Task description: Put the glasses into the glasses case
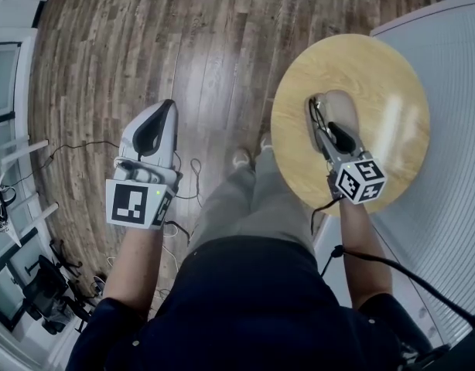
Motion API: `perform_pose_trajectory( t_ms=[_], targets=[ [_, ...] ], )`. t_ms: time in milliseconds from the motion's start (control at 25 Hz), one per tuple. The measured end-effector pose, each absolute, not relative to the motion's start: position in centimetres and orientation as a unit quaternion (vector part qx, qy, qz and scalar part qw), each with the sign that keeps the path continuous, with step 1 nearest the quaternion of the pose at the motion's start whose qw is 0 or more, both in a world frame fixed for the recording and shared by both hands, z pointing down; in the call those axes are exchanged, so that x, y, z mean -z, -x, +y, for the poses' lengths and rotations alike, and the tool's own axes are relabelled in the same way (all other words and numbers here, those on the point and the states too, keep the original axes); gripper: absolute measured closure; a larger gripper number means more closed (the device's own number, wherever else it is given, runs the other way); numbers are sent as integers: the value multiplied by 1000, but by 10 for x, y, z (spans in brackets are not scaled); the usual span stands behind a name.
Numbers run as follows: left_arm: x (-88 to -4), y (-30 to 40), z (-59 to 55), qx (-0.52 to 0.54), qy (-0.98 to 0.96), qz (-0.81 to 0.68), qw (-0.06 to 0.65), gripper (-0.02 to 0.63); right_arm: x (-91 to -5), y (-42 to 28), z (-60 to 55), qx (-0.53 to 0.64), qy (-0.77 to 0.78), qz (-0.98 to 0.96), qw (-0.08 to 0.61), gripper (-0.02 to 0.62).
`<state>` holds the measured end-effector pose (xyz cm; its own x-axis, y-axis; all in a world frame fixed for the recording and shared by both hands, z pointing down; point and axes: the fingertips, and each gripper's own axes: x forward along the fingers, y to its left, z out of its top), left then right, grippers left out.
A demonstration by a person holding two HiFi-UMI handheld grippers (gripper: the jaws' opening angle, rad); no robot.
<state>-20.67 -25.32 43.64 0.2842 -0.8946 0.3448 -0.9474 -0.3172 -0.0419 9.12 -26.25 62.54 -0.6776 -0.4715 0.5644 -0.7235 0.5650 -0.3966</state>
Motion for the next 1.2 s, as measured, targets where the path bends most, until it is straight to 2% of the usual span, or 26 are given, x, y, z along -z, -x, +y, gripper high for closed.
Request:
perform_pose_trajectory(
  t_ms=[1200],
  targets=[
    [-321, 170, -242, -91, -836, -541, 10, 603, -504, -104, -239, -241, -390, -873, 167, 443]
  ],
)
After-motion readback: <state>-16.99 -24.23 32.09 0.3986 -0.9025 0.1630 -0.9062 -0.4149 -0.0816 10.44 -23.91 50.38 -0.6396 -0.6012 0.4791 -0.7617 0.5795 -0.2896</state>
